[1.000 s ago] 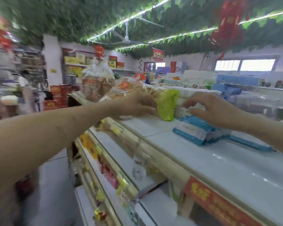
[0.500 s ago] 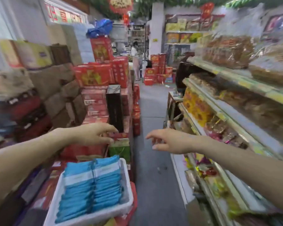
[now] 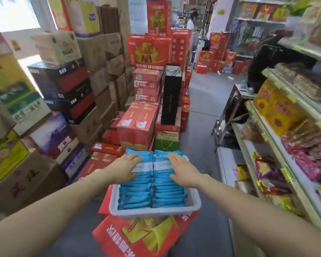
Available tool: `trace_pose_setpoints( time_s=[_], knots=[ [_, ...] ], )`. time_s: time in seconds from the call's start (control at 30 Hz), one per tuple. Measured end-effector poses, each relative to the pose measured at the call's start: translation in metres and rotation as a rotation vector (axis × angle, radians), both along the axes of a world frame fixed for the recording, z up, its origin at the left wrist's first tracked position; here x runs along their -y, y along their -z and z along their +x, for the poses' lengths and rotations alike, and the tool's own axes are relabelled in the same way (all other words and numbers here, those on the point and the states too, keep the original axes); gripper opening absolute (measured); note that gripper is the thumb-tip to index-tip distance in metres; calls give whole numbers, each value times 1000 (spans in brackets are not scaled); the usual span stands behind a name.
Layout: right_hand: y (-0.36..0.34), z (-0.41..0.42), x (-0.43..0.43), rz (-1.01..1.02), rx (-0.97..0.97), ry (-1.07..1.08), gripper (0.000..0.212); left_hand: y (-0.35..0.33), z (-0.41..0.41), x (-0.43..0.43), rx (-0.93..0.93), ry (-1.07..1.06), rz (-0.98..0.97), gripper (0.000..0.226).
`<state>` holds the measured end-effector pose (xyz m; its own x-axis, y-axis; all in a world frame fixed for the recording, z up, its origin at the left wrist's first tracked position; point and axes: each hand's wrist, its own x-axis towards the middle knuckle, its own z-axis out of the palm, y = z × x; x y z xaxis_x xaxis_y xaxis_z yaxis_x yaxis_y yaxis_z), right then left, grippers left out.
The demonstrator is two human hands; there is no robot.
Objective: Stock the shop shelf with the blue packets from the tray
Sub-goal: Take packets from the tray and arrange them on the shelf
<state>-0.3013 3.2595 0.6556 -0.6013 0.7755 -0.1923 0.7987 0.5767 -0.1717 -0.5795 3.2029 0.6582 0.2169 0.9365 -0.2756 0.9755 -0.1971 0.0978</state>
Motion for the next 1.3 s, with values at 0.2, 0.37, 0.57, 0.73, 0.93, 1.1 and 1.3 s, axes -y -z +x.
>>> trace_pose_setpoints(
  time_s=[0.2,0.37,0.57,0.73,0.93,1.1,1.3],
  knots=[
    [0,-10,-28,61,89,68,84,32,-3,-17,-104,7,91,70],
    [6,-7,-34,183,154,-38,61,46,-12,-21,22,87,259,46],
    [12,-7,-26,105,37,-138,40,47,-32,-24,126,123,233,29],
    [13,-9,-30,99,15,-144,35,44,-38,-33,175,194,91,37],
    [16,-2,-37,-68,-59,-107,46,49,-38,-37,203,218,-27,59],
    [-28,31,-44,-56,-82,-100,38,-2,-23,-63,273,271,-85,59],
    [-142,119,-46,28,-163,44,60,-110,46,-120,428,355,-53,71]
  ],
)
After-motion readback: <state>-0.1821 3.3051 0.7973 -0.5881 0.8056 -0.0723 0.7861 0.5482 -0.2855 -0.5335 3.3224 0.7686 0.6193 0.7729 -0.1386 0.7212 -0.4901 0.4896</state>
